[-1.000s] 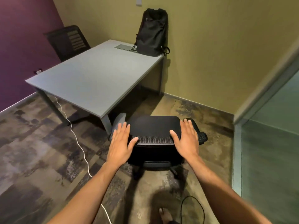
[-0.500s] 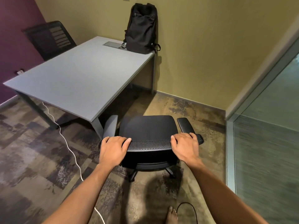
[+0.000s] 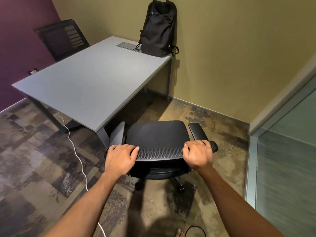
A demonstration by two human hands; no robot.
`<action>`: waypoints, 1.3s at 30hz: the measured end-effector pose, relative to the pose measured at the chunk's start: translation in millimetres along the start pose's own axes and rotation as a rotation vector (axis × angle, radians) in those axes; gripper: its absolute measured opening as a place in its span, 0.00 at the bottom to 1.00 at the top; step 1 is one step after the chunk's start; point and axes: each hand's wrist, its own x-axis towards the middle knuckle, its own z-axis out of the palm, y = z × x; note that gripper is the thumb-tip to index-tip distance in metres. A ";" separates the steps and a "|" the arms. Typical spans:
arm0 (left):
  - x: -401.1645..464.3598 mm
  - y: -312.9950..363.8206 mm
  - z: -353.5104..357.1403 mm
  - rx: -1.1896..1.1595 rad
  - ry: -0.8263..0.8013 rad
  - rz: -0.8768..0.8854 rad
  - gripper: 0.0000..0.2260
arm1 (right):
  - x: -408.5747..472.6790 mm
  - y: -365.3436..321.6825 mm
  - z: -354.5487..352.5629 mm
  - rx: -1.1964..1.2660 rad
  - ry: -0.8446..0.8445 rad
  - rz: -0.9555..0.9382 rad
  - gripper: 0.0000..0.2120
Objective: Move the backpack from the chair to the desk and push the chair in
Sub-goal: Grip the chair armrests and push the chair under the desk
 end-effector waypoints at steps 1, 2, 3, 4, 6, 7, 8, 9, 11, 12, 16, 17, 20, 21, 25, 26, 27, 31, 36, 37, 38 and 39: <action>4.7 1.8 0.7 0.001 0.002 -0.009 0.23 | 7.0 1.7 0.4 -0.004 -0.001 -0.006 0.21; 9.2 3.6 1.7 0.000 0.008 -0.020 0.22 | 13.7 3.3 0.6 -0.010 -0.001 -0.013 0.21; 13.5 5.4 2.9 0.000 0.018 -0.033 0.21 | 20.4 5.2 1.0 -0.015 -0.009 -0.020 0.21; 17.8 7.4 4.3 -0.001 0.030 -0.046 0.21 | 26.8 7.8 1.8 -0.019 -0.025 -0.030 0.20; 26.5 11.7 8.2 0.003 0.056 -0.071 0.21 | 40.3 13.6 4.0 -0.031 -0.059 -0.053 0.20; 31.2 14.1 10.3 0.009 0.066 -0.086 0.21 | 47.5 16.6 4.8 -0.042 -0.073 -0.065 0.20; 36.0 16.3 12.3 0.016 0.072 -0.100 0.21 | 54.9 19.3 5.6 -0.050 -0.088 -0.077 0.20; 40.7 18.3 14.1 0.017 0.077 -0.112 0.20 | 62.3 21.7 6.3 -0.053 -0.102 -0.088 0.20; 51.3 23.7 16.3 0.004 0.094 -0.131 0.20 | 78.8 26.7 7.1 -0.048 -0.117 -0.110 0.20; 56.9 27.0 17.1 -0.006 0.106 -0.138 0.19 | 87.4 29.3 7.2 -0.044 -0.124 -0.119 0.20; 76.4 39.3 20.5 -0.009 0.131 -0.168 0.17 | 118.2 40.6 9.1 -0.041 -0.146 -0.160 0.20; 81.1 42.6 21.9 -0.005 0.134 -0.177 0.17 | 125.3 43.9 10.1 -0.041 -0.141 -0.172 0.21; 96.5 50.7 26.3 -0.002 0.147 -0.213 0.16 | 150.5 52.3 14.2 -0.035 -0.142 -0.198 0.22; 102.1 53.1 27.9 -0.001 0.156 -0.224 0.17 | 159.2 54.8 16.1 -0.034 -0.142 -0.203 0.23; 124.2 62.4 33.9 0.032 0.188 -0.252 0.19 | 188.5 65.7 25.6 -0.033 -0.110 -0.222 0.24; 130.0 64.0 34.9 0.037 0.192 -0.258 0.19 | 195.8 68.0 28.4 -0.025 -0.094 -0.226 0.25; 136.5 65.2 35.8 0.039 0.198 -0.263 0.19 | 203.7 69.9 30.9 -0.020 -0.085 -0.230 0.26; 161.7 68.8 39.7 0.039 0.226 -0.294 0.20 | 235.9 74.3 36.2 -0.016 -0.088 -0.253 0.26; 192.7 73.2 43.1 0.009 0.247 -0.327 0.20 | 273.8 80.1 41.0 0.005 -0.093 -0.302 0.22; 200.8 73.8 44.2 -0.002 0.249 -0.340 0.19 | 284.1 81.1 41.6 0.016 -0.097 -0.309 0.21; 208.2 74.7 45.5 -0.011 0.246 -0.353 0.18 | 293.2 82.4 42.0 0.023 -0.100 -0.314 0.21; 215.5 75.8 46.4 -0.015 0.238 -0.364 0.18 | 302.1 84.0 42.4 0.023 -0.103 -0.321 0.20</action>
